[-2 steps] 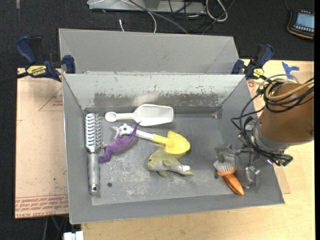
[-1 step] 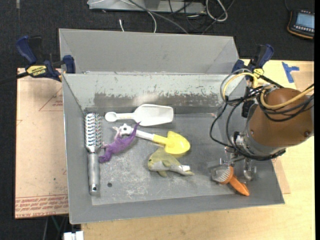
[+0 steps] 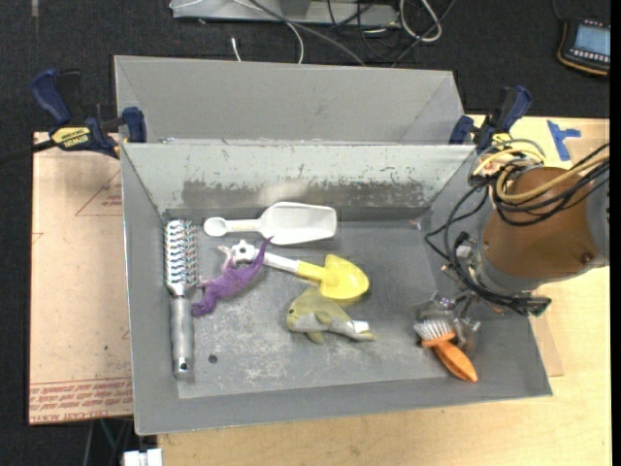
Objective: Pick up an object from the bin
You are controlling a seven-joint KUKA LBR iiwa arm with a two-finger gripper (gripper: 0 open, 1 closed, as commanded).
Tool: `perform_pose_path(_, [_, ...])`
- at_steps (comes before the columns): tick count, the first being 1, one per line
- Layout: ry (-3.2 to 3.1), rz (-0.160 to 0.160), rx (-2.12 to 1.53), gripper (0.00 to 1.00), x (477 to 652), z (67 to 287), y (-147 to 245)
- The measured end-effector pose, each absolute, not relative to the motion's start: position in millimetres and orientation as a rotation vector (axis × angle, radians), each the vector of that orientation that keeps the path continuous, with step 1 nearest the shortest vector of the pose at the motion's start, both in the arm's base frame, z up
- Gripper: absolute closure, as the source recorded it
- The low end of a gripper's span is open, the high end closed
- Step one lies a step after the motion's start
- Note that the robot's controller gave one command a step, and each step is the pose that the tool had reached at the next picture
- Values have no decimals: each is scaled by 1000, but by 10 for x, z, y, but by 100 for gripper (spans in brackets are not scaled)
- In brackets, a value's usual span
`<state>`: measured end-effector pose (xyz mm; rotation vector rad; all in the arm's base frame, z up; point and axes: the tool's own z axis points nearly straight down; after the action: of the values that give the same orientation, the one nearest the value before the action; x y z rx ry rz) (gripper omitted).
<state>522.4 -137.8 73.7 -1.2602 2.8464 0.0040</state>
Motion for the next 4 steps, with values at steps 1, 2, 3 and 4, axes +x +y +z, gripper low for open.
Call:
perform_pose_path(1, [2846, 4, -1260, 100, 5224, 737, -1377])
perform_pose_path(2, [2844, 4, -1261, 100, 5224, 832, -1370])
perform_pose_path(3, [2845, 6, -1259, 100, 5223, 980, -1364])
perform_pose_path(4, [2844, 7, -1258, 100, 5226, 1093, -1355])
